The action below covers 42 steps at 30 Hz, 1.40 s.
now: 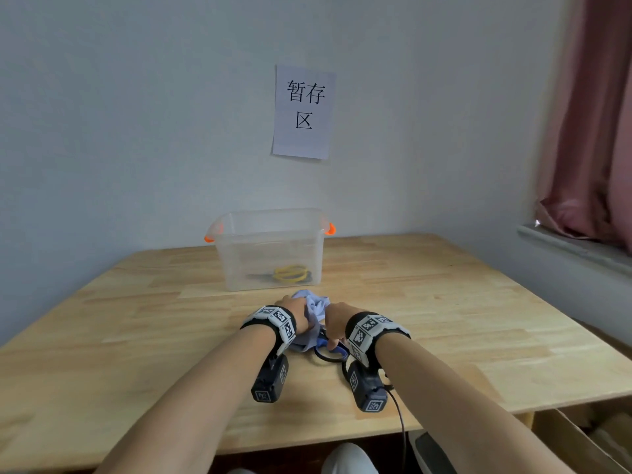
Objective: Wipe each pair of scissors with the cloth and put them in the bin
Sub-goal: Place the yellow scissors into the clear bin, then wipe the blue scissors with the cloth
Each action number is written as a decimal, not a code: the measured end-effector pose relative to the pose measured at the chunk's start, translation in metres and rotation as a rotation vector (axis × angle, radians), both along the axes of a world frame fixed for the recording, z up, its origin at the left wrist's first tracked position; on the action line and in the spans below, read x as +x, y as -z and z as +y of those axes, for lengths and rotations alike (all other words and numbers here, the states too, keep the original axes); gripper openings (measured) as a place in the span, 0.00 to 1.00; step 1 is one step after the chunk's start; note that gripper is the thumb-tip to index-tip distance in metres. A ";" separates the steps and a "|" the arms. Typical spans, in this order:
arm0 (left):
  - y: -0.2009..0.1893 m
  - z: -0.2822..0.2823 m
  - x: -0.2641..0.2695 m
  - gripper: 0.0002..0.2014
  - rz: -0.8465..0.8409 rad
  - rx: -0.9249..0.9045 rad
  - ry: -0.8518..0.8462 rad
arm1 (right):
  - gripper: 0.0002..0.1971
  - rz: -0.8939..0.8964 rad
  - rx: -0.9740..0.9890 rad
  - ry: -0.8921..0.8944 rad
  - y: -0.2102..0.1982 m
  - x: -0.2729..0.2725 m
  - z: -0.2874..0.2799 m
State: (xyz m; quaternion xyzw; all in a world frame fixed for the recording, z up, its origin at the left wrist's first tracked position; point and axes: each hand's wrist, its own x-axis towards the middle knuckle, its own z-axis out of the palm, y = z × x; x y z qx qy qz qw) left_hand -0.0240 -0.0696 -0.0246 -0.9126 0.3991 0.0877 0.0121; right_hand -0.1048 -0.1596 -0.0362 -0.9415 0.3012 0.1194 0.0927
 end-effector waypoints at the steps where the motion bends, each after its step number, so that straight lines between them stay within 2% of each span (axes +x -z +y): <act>1: 0.002 -0.002 0.002 0.30 -0.006 0.007 0.003 | 0.21 -0.010 -0.011 -0.009 0.002 -0.001 0.000; 4: 0.002 0.005 0.001 0.20 -0.006 -0.010 0.020 | 0.19 -0.019 -0.037 -0.023 0.003 -0.002 0.004; 9: 0.001 0.014 0.007 0.20 -0.040 0.033 0.009 | 0.15 0.003 -0.043 -0.054 -0.010 -0.006 -0.001; 12: -0.003 0.016 0.009 0.11 -0.076 0.048 0.010 | 0.18 -0.041 -0.060 -0.045 -0.023 -0.006 -0.005; 15: -0.003 0.017 0.013 0.17 -0.113 0.017 -0.003 | 0.18 -0.065 -0.081 -0.037 -0.034 -0.006 -0.007; 18: -0.009 0.027 0.016 0.16 -0.109 -0.023 -0.075 | 0.21 -0.070 -0.100 -0.028 -0.043 -0.006 -0.007; 21: -0.008 0.028 0.022 0.13 -0.008 -0.091 -0.067 | 0.23 -0.125 -0.116 -0.010 -0.048 -0.006 -0.008; 28: -0.005 0.018 0.022 0.09 0.191 -0.296 0.094 | 0.23 -0.339 -0.091 0.042 -0.049 -0.003 -0.006; 30: -0.005 0.016 0.021 0.11 0.273 -0.365 0.082 | 0.22 -0.382 -0.054 0.065 -0.051 -0.003 -0.007; 33: -0.014 0.015 0.018 0.11 0.355 -0.577 -0.056 | 0.20 -0.465 -0.006 0.096 -0.054 -0.001 -0.007; 35: -0.018 0.011 0.019 0.11 0.521 -0.710 -0.140 | 0.19 -0.483 0.009 0.092 -0.056 0.001 -0.004; 38: -0.026 0.007 0.014 0.13 0.910 -0.851 -0.245 | 0.17 -0.511 -0.002 0.056 -0.056 0.010 0.000; 40: -0.031 0.009 0.012 0.14 1.047 -0.913 -0.283 | 0.16 -0.540 0.015 0.043 -0.055 0.015 0.003; 42: -0.031 0.012 0.014 0.14 1.110 -0.969 -0.290 | 0.16 -0.559 0.032 0.032 -0.054 0.021 0.006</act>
